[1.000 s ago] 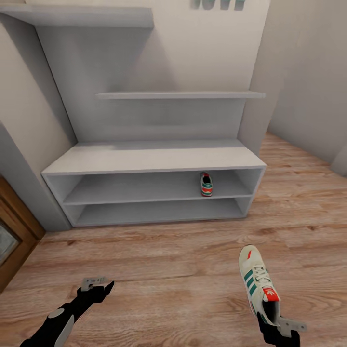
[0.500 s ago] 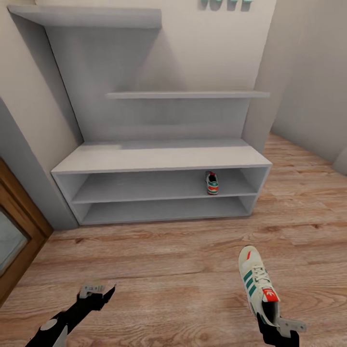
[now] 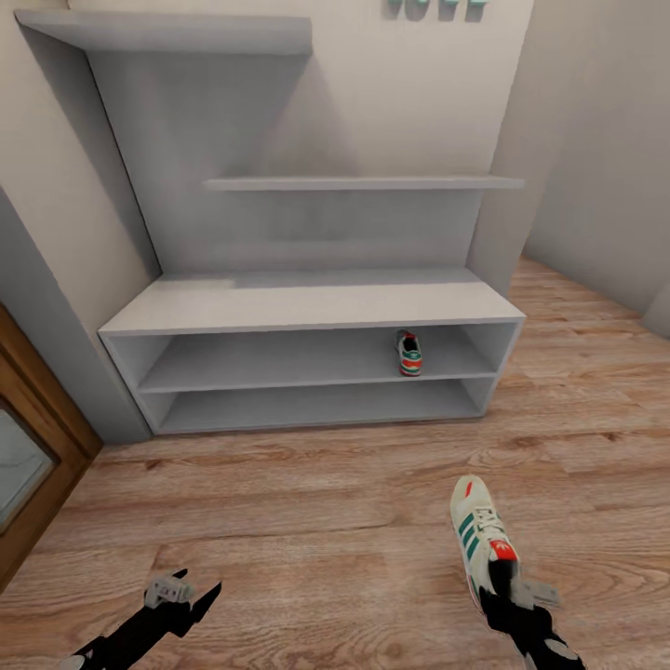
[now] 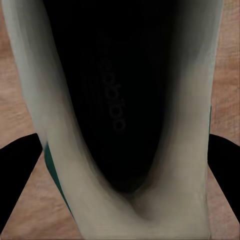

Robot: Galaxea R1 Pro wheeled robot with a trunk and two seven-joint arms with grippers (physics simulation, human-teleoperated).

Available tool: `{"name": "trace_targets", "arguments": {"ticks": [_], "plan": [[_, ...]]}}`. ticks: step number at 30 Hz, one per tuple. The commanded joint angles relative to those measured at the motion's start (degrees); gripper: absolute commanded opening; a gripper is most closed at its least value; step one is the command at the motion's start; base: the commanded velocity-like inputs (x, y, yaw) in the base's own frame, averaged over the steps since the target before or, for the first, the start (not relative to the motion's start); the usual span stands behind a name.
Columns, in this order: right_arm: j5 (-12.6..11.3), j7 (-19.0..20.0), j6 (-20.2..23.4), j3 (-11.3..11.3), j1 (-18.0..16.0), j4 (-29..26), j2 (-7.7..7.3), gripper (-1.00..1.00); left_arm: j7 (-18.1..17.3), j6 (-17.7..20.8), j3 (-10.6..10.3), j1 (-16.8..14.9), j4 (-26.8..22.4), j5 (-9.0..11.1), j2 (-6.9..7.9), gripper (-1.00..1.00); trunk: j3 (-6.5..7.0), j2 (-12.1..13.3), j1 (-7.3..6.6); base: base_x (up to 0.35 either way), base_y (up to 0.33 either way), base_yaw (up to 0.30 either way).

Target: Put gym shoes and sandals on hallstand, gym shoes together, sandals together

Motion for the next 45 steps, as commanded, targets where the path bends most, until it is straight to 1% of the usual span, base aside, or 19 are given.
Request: {"name": "trace_targets", "arguments": {"ticks": [1,3,4,6,7,10,11,12,13,14,15,17,18,19,21,22,24,31,45], "plan": [[0.26,-1.02,2.99,0.41,-1.15,-1.24,1.31,-1.0,-1.36,-0.06,0.16,0.51,0.02,0.49,0.25,1.0,-0.05,-0.02,-0.01,0.0,0.0,0.0],[0.26,-2.71,5.06,1.28,-2.26,-2.08,2.64,-1.0,-1.99,-0.2,0.17,1.0,-0.01,0.87,0.41,1.0,-0.05,-0.02,-0.01,0.0,0.0,0.0],[0.26,-4.85,6.55,2.38,-3.45,-2.64,3.96,-1.0,-2.41,-0.29,0.17,1.47,0.02,1.37,0.53,1.0,-0.05,-0.02,-0.01,0.0,0.0,0.0],[0.26,-7.35,7.54,3.78,-4.73,-2.96,5.24,-1.0,-2.69,-0.35,0.18,1.94,0.06,1.89,0.63,1.0,-0.05,-0.02,-0.01,0.0,0.0,0.0],[0.23,-10.03,8.19,5.52,-6.02,-3.15,6.5,-1.0,-2.87,-0.4,0.18,2.44,0.05,2.33,0.68,1.0,-0.05,-0.02,-0.01,0.0,0.0,0.0],[0.2,-13.89,8.77,8.54,-7.71,-3.3,8.41,-1.0,-3.03,-0.45,0.18,3.11,-0.02,2.72,0.75,1.0,-0.05,-0.02,-0.01,0.0,0.0,0.0],[0.19,-16.18,9.02,10.57,-8.64,-3.38,9.57,-1.0,-3.09,-0.48,0.18,3.39,-0.06,2.86,0.8,1.0,-0.05,-0.02,-0.01,0.0,0.0,0.0],[0.18,-17.19,9.13,11.51,-9.04,-3.41,10.08,-1.0,-3.11,-0.5,0.18,3.49,-0.06,2.91,0.81,1.0,-0.05,-0.02,-0.01,0.0,0.0,0.0],[0.18,-18.91,9.43,13.09,-9.79,-3.51,11.0,-1.0,-3.12,-0.49,0.18,3.58,-0.04,2.95,0.83,1.0,-0.05,-0.02,-0.01,0.0,0.0,0.0],[0.16,-19.6,9.63,13.74,-10.16,-3.55,11.42,-1.0,-3.15,-0.51,0.18,3.69,0.0,2.98,0.84,1.0,-0.05,-0.02,-0.01,0.0,0.0,0.0],[0.13,-20.69,10.44,14.73,-11.17,-3.71,12.33,-1.0,-3.16,-0.5,0.18,3.77,0.05,3.02,0.86,1.0,-0.05,-0.02,-0.01,0.0,0.0,0.0],[0.11,-21.65,12.05,15.6,-12.72,-3.93,13.46,-1.0,-3.18,-0.48,0.18,3.83,0.08,3.06,0.87,1.0,-0.05,-0.02,-0.01,0.0,0.0,0.0],[0.07,-22.14,13.46,16.04,-14.12,-4.16,13.52,-1.0,-3.18,-0.46,0.18,3.89,0.1,3.09,0.87,1.0,-0.05,-0.02,-0.01,0.0,0.0,0.0],[0.05,-22.26,13.84,16.13,-14.52,-4.24,13.52,-1.0,-3.19,-0.46,0.18,3.89,0.11,3.1,0.87,1.0,-0.05,-0.02,-0.01,0.0,0.0,0.0],[-0.13,-23.28,15.47,16.47,-18.14,-8.14,13.52,-1.0,-3.13,-0.45,0.11,3.94,0.12,3.05,0.74,1.0,-0.05,-0.02,-0.01,0.0,0.0,0.0],[-0.15,-23.39,15.56,16.48,-18.42,-9.35,13.52,-1.0,-3.12,-0.45,0.11,3.96,0.12,3.04,0.72,1.0,-0.05,-0.02,-0.01,0.0,0.0,0.0],[-0.17,-23.54,15.66,16.5,-18.76,-11.05,13.52,-1.0,-3.11,-0.4,0.1,3.95,0.12,3.03,0.71,1.0,-0.05,-0.02,-0.01,0.0,0.0,0.0],[-0.17,-23.62,15.67,16.43,-18.92,-11.61,13.52,-1.0,-3.1,-0.37,0.09,3.96,0.12,3.03,0.7,1.0,-0.05,-0.02,-0.01,0.027,0.001,0.0],[-0.06,-23.54,15.55,16.25,-18.93,-10.25,13.52,-1.0,-3.03,-0.36,0.09,3.96,0.12,3.03,0.7,1.0,-0.05,-0.02,-0.01,0.284,0.153,0.0]]}}
